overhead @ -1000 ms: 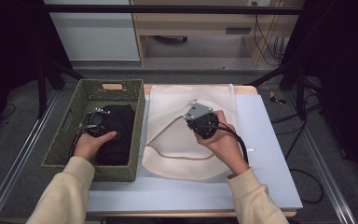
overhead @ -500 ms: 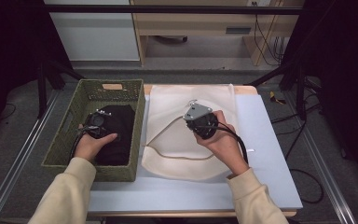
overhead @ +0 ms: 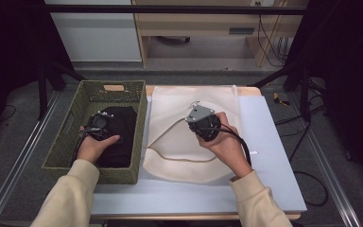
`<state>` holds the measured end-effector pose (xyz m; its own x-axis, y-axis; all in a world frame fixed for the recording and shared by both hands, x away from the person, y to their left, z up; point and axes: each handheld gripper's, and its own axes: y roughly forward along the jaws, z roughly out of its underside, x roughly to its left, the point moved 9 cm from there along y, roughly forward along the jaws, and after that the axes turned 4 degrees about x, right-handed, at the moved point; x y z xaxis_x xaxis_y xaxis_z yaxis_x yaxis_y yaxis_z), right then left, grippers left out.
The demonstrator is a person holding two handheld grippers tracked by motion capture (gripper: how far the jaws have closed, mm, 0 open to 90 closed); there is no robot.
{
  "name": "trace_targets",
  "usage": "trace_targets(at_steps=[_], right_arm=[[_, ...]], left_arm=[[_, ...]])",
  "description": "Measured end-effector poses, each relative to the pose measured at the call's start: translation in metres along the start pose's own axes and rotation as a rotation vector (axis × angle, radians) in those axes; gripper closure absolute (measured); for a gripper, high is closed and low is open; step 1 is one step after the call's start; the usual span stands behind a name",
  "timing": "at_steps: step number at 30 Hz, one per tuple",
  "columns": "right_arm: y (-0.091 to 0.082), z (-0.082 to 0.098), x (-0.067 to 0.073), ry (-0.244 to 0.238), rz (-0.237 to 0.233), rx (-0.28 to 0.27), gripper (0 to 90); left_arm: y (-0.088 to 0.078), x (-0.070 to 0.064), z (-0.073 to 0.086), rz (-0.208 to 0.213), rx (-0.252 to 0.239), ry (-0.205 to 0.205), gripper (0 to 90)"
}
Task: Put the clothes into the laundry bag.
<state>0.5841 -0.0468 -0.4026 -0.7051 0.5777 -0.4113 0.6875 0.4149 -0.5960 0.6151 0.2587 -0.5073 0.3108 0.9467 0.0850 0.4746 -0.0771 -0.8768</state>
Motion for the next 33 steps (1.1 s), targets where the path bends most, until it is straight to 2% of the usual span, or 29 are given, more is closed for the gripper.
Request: trace_targets(at_steps=[13, 16, 25, 30, 33], right_arm=[[0.001, 0.000, 0.002, 0.000, -0.003, 0.003, 84.8], [0.001, 0.000, 0.002, -0.001, -0.005, 0.004, 84.8], [0.001, -0.001, 0.003, -0.006, -0.005, 0.004, 84.8], [0.001, -0.001, 0.002, -0.003, -0.004, 0.000, 84.8], [0.000, -0.001, 0.002, -0.005, -0.005, -0.002, 84.8]], left_arm=[[0.002, 0.000, 0.001, 0.006, 0.005, -0.001, 0.0], [0.003, 0.002, 0.002, -0.004, 0.016, 0.003, 8.4], [-0.001, 0.004, 0.001, -0.032, 0.040, 0.048, 41.5], [-0.008, 0.007, -0.002, -0.019, 0.017, 0.038, 54.8], [-0.015, 0.009, -0.006, -0.025, -0.025, 0.028, 60.1]])
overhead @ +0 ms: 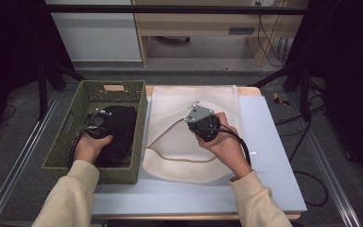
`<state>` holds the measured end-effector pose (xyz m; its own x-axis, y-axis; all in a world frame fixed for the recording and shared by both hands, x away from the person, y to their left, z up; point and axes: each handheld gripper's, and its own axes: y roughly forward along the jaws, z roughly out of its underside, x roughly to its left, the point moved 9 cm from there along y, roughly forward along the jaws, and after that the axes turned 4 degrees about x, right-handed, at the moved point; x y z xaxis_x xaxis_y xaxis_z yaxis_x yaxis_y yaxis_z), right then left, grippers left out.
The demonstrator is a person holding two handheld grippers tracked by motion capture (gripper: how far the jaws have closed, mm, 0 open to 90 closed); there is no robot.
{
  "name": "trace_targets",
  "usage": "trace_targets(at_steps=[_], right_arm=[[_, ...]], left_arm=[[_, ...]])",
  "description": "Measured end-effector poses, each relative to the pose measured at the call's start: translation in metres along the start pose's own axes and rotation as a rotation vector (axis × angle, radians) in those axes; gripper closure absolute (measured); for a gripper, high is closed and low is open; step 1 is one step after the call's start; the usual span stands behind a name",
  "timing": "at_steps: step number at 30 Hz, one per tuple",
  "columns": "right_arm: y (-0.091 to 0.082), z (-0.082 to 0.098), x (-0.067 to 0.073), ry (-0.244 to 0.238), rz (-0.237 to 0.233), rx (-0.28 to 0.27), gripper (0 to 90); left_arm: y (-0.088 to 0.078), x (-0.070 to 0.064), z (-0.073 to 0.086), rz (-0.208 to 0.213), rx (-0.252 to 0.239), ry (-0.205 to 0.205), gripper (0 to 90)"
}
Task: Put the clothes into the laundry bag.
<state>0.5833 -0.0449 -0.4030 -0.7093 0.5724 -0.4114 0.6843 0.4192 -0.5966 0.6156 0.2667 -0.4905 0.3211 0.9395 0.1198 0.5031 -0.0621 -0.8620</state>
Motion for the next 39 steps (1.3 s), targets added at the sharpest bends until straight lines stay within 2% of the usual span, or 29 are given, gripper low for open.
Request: trace_targets(at_steps=[10, 19, 24, 31, 34, 39], right_arm=[[0.000, 0.000, -0.001, 0.000, 0.000, 0.000, 84.9], [0.001, 0.000, 0.000, 0.004, 0.002, -0.003, 85.0], [0.001, 0.001, -0.001, 0.006, 0.000, -0.004, 85.1], [0.002, 0.001, -0.001, 0.003, 0.005, -0.004, 85.2], [0.002, 0.001, -0.001, 0.005, 0.000, -0.005, 85.2], [0.002, 0.002, -0.002, 0.015, -0.001, -0.009, 85.3]], left_arm=[[-0.024, 0.008, -0.008, -0.037, -0.084, 0.022, 63.5], [-0.059, 0.026, -0.016, -0.047, -0.171, -0.001, 64.1], [-0.074, 0.030, -0.017, -0.046, -0.209, -0.011, 64.1], [-0.104, 0.026, -0.020, -0.030, -0.287, -0.002, 64.1], [-0.120, 0.018, -0.022, 0.009, -0.344, 0.011, 64.1], [-0.144, 0.001, -0.024, 0.029, -0.410, 0.047, 64.1]])
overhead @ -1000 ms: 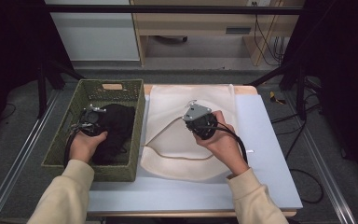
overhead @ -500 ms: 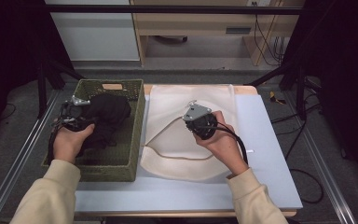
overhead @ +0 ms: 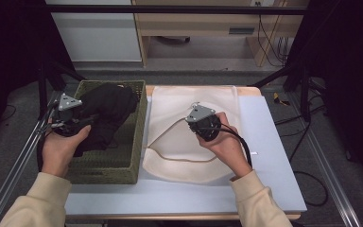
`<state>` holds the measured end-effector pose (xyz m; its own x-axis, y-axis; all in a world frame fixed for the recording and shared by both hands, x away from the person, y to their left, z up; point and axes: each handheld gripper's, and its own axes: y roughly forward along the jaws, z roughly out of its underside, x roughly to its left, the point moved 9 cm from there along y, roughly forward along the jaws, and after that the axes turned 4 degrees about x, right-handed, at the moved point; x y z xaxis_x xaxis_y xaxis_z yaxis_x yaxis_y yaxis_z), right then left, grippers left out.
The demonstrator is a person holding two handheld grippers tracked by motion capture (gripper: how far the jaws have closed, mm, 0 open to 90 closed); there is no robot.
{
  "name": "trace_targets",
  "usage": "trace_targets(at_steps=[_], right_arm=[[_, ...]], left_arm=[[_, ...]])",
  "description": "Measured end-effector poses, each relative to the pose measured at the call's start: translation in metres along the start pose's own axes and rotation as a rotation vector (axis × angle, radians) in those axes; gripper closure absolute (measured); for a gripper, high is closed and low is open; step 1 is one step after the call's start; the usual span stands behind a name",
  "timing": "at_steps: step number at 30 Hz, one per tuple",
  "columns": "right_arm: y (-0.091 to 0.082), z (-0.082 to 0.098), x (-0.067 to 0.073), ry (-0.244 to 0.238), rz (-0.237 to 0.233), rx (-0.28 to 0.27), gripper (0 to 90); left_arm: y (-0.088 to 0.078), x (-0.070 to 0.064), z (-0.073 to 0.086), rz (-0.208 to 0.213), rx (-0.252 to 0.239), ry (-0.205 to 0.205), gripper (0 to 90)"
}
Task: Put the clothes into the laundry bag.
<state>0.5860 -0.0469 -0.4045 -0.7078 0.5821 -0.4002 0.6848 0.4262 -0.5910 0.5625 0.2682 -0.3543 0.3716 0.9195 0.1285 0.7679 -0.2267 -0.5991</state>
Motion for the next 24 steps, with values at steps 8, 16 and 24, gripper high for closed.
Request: trace_targets(at_steps=[8, 16, 24], right_arm=[[0.001, 0.001, 0.000, 0.012, -0.008, -0.003, 85.4], [0.001, 0.001, 0.000, 0.024, -0.013, -0.008, 85.6], [0.002, 0.002, 0.001, 0.028, -0.022, -0.009, 85.8]], left_arm=[[-0.024, -0.020, -0.017, 0.029, -0.058, 0.038, 64.0], [-0.049, -0.038, -0.022, 0.053, -0.094, 0.086, 64.1], [-0.077, -0.055, -0.024, 0.096, -0.137, 0.114, 64.0]])
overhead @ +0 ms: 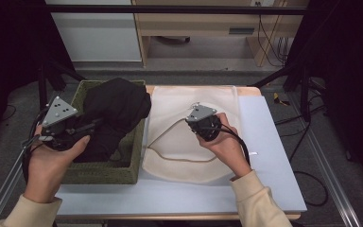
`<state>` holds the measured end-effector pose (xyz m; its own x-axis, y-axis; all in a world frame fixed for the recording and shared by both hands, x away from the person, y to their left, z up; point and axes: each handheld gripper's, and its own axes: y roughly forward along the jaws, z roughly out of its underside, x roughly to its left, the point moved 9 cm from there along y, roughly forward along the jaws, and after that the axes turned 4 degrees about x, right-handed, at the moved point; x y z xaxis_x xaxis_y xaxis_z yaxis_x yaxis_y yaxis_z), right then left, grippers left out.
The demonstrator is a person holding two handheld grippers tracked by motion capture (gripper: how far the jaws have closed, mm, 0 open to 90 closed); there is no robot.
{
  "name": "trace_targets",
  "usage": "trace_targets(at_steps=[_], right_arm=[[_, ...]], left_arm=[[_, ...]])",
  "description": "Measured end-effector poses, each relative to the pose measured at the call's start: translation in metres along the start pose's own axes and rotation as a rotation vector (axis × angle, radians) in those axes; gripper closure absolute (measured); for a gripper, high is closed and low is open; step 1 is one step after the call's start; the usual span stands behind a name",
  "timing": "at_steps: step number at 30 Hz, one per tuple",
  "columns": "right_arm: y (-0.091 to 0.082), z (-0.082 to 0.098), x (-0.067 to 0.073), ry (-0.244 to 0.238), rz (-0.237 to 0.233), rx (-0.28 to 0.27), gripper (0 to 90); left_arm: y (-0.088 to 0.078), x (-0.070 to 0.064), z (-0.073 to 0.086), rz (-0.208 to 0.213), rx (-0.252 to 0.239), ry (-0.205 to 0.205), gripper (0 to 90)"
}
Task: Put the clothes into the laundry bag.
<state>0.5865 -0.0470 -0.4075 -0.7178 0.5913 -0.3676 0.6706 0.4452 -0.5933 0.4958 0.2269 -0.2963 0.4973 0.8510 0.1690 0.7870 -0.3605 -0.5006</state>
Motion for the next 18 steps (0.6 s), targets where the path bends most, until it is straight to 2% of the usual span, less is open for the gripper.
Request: trace_targets(at_steps=[1, 3, 8, 16, 18], right_arm=[[0.000, 0.000, 0.000, 0.002, -0.001, -0.002, 85.9], [0.001, 0.000, 0.000, 0.015, -0.008, 0.001, 85.9], [0.000, 0.000, -0.001, 0.031, -0.028, -0.002, 86.2], [0.000, -0.004, -0.005, 0.051, -0.056, 0.006, 86.4], [-0.003, -0.007, -0.007, 0.070, -0.072, 0.003, 86.4]], left_arm=[[-0.001, -0.002, -0.001, 0.002, -0.007, 0.022, 64.0], [-0.004, -0.008, 0.000, 0.015, 0.006, 0.024, 64.0], [-0.009, -0.018, -0.001, 0.029, -0.006, 0.045, 64.0], [-0.014, -0.038, 0.001, 0.063, 0.003, 0.088, 64.0], [-0.017, -0.045, 0.001, 0.077, 0.001, 0.099, 64.0]])
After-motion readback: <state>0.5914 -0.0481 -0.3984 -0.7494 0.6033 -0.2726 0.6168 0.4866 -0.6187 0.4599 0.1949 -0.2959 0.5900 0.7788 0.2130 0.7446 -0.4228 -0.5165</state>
